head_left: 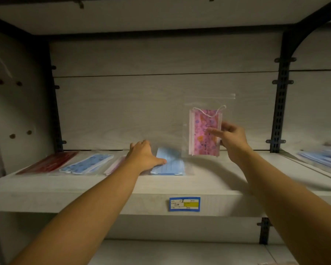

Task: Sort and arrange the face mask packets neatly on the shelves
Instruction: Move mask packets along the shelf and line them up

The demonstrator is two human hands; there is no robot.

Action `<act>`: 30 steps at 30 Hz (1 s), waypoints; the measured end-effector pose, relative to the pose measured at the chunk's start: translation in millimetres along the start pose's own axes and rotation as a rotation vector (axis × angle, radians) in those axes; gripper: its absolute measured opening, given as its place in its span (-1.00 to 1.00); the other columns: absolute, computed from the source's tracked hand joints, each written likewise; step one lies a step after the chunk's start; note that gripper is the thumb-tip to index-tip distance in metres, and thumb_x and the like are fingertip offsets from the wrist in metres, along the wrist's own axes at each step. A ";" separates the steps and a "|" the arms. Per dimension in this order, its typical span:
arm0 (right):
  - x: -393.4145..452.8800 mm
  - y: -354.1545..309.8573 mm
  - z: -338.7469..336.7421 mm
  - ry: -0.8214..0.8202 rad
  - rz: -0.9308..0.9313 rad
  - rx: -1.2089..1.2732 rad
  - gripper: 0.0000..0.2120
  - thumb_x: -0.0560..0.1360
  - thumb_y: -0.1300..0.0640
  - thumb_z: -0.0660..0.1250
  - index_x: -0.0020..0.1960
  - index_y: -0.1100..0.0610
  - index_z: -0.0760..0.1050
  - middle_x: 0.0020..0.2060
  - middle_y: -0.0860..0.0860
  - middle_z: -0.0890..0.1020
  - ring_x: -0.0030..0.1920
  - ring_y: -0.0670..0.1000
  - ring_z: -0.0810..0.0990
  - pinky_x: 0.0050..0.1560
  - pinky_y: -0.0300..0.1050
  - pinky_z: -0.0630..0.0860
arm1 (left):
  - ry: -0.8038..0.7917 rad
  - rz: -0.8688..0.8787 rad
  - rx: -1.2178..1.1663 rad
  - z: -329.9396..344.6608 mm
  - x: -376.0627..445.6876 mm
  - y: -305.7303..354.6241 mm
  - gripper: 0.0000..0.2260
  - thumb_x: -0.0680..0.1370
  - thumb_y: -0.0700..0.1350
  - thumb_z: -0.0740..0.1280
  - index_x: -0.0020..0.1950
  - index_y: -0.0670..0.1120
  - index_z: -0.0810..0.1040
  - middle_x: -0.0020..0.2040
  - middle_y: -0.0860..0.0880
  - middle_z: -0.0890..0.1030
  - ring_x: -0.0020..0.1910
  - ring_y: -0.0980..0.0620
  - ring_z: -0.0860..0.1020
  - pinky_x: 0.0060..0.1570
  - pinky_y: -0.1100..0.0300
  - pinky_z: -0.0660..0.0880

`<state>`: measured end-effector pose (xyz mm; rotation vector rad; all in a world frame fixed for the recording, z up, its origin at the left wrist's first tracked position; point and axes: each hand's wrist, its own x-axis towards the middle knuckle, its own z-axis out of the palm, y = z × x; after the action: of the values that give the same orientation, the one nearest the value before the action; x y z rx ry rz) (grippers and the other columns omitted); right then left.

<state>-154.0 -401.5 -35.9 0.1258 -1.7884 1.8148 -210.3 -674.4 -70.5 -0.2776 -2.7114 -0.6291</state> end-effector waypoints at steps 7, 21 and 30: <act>1.9 3.9 -1.3 -0.030 0.023 0.003 -0.75 0.42 0.26 0.54 0.08 0.10 0.67 -0.02 0.06 0.74 0.03 0.15 0.72 0.06 0.18 0.64 | 0.005 0.046 -0.045 3.9 6.0 -2.8 -0.06 0.34 0.30 0.53 0.57 -0.04 0.22 0.46 -0.06 0.42 0.46 -0.10 0.31 0.32 -0.05 0.42; -7.7 -14.3 35.1 -0.032 0.158 0.167 -0.81 0.48 0.36 0.46 0.08 0.22 0.59 -0.07 0.11 0.70 -0.18 0.04 0.72 -0.18 -0.04 0.65 | 0.196 0.229 0.126 -58.5 -10.4 -41.5 -0.67 0.60 0.01 0.32 0.35 -0.02 0.52 0.28 -0.04 0.56 0.20 -0.09 0.55 0.15 0.04 0.51; -15.6 -17.2 160.7 -0.179 0.266 -0.036 -0.82 0.41 0.38 0.54 -0.15 0.23 0.54 -0.29 0.11 0.62 -0.32 0.05 0.63 -0.27 -0.10 0.64 | 0.132 0.097 0.369 -126.2 -34.6 -137.3 -0.66 0.63 0.00 0.24 0.39 -0.01 0.48 0.35 -0.03 0.54 0.24 -0.08 0.54 0.19 0.03 0.51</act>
<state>-185.6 -559.1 -12.3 0.0379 -2.0428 2.0072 -178.6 -857.1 -30.4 -0.2603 -2.6024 -0.1087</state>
